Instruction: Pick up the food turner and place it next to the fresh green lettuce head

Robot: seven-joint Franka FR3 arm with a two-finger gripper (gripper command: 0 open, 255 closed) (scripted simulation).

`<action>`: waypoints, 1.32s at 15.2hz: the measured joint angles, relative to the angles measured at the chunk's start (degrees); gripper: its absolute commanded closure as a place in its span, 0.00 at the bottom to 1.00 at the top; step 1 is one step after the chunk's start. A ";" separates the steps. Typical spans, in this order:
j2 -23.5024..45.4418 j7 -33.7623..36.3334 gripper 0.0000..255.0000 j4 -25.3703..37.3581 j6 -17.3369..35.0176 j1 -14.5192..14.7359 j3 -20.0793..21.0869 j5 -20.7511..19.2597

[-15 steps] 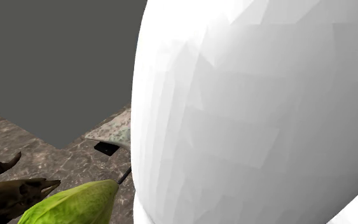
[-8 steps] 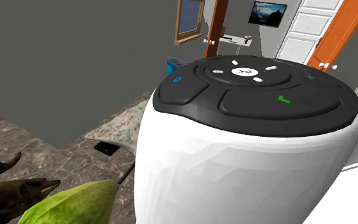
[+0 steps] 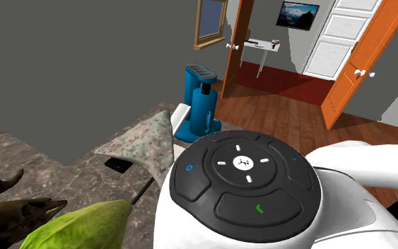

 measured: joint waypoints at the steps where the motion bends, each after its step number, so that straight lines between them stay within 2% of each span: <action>1: -0.20 -0.18 1.00 -0.41 0.53 -0.10 0.47 0.36; 11: -2.09 -2.15 1.00 -4.70 5.57 -0.47 4.70 4.00; 20: -3.71 -3.72 1.00 -6.93 9.48 -1.96 9.18 7.37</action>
